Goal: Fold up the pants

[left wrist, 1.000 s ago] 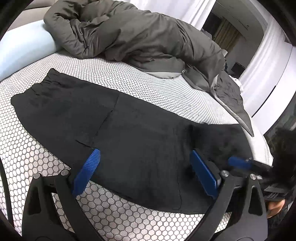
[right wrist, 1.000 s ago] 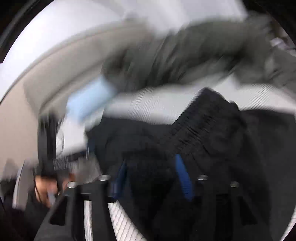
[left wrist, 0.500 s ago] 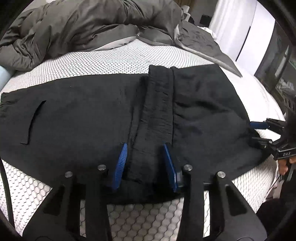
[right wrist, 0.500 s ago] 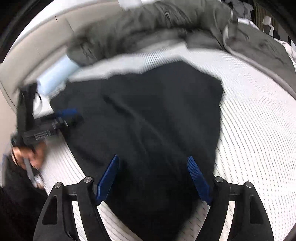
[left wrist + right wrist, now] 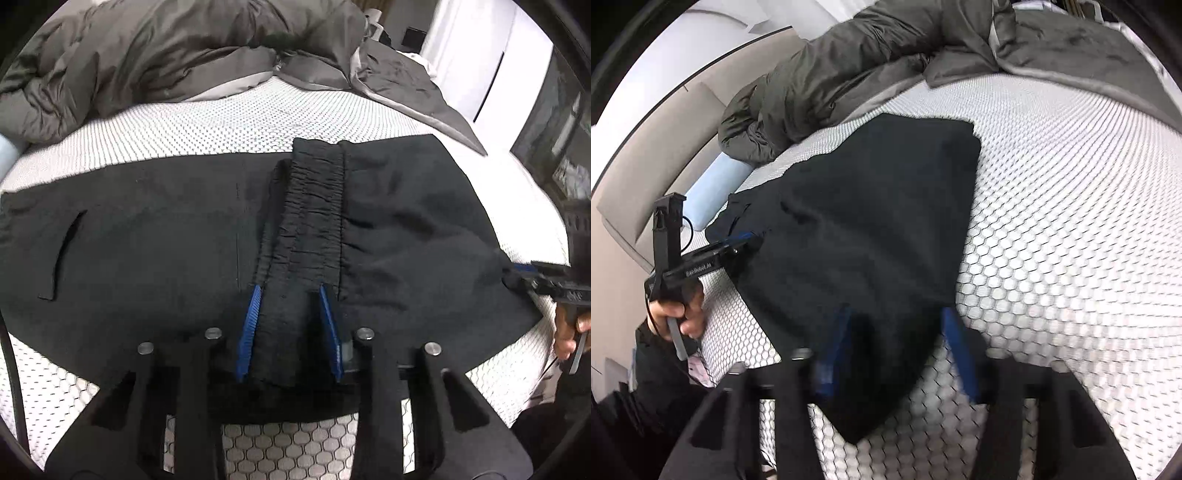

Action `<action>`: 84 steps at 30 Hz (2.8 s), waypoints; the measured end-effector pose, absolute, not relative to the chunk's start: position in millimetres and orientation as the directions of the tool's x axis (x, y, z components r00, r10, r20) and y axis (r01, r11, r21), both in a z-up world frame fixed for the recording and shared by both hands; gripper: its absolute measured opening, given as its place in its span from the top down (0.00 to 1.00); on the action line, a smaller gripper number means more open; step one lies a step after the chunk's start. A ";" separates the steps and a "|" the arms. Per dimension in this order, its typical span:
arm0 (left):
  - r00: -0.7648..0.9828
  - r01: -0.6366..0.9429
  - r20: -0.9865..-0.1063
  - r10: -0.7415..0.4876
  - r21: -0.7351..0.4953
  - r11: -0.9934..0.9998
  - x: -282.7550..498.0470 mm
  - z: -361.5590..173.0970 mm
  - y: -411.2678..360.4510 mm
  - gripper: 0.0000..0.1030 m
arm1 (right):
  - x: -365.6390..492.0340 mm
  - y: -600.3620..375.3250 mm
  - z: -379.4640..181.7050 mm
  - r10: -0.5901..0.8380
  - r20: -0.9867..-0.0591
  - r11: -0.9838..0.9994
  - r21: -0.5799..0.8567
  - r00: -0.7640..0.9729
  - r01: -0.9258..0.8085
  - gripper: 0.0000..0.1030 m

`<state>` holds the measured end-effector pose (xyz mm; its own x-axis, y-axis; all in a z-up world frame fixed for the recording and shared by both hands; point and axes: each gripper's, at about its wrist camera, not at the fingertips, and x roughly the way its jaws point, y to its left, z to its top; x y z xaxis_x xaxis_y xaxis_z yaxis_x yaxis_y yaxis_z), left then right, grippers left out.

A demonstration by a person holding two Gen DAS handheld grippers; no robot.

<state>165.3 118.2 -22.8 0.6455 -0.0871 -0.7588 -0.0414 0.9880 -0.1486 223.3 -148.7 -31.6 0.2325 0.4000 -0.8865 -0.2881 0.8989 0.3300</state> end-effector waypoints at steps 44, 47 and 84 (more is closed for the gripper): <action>0.711 -0.031 -0.682 -0.168 -0.270 0.962 185.2 37.6 83.3 0.18 | 208.2 -166.3 -28.4 0.463 -0.874 0.862 0.406 0.148 -0.302 0.30; 0.683 0.090 -0.692 -0.234 -0.238 0.967 175.1 28.2 25.5 0.18 | 202.3 -175.3 -26.8 0.497 -0.853 0.859 0.457 0.159 -0.233 0.30; 0.587 0.294 -0.774 -0.239 -0.072 0.953 146.9 -28.0 -83.9 0.18 | 283.7 -161.4 -45.9 0.386 -0.858 0.909 0.417 0.339 0.020 0.78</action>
